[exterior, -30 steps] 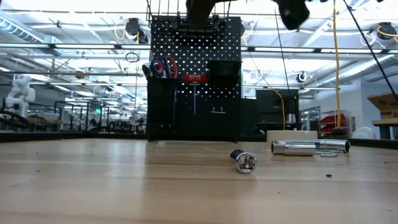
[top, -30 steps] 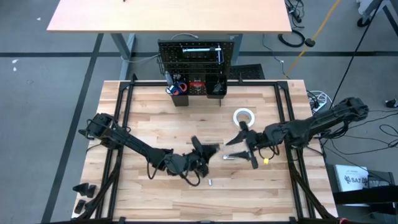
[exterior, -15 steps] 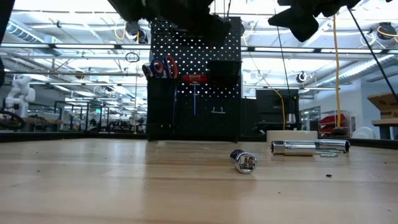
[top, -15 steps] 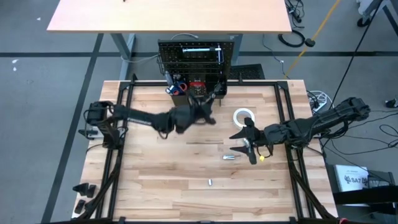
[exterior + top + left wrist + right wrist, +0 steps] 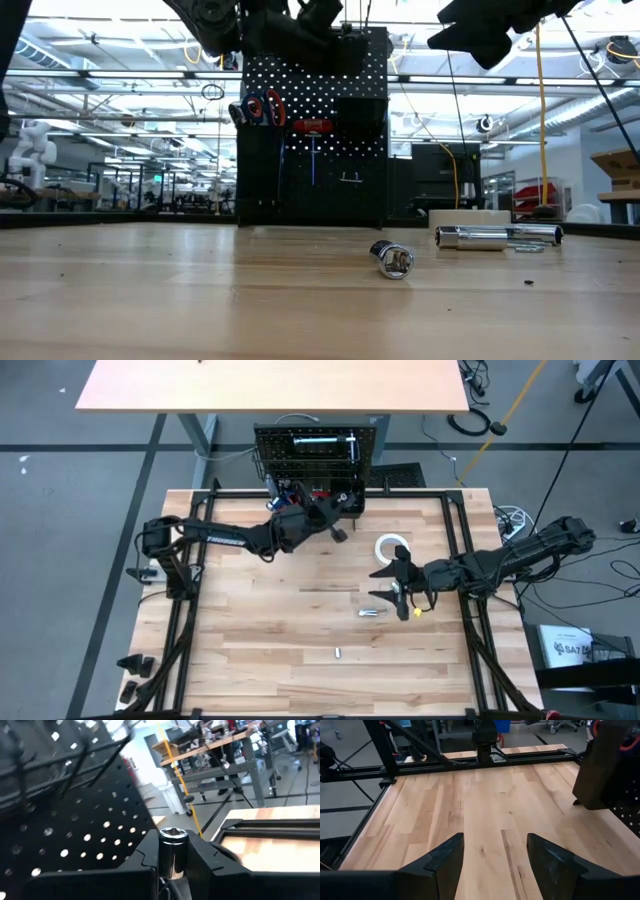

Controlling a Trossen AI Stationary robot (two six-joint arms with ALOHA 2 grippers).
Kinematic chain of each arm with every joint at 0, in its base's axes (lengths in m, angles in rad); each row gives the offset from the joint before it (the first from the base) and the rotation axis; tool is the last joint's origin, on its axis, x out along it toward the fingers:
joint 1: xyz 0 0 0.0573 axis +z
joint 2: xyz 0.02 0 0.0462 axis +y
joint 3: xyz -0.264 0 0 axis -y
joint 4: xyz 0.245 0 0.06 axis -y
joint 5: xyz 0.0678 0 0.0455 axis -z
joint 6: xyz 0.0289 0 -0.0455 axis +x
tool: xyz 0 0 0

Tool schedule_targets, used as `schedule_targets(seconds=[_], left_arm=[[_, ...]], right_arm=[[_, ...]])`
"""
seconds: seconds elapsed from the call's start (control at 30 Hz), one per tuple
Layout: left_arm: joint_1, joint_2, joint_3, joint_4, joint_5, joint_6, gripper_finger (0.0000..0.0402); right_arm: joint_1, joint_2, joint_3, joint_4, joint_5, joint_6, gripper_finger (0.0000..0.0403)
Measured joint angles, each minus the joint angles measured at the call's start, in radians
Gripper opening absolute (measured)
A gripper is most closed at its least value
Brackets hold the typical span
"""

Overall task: Hang tools onto peg board
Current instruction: Put the middle left socket into the right black bin on the peg board

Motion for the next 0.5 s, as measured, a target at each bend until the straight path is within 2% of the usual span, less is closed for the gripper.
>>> schedule_targets(seconds=[0.27,0.5], left_arm=[[0.017,0.000,0.000,0.001,0.024,-0.015,0.0058],[0.024,0.011,0.002,0.004,0.026,-0.014,0.0110]], right_arm=[[0.000,0.000,0.000,0.008,0.000,0.004,0.0208],[0.000,0.000,0.000,0.008,-0.001,0.004,0.0208]])
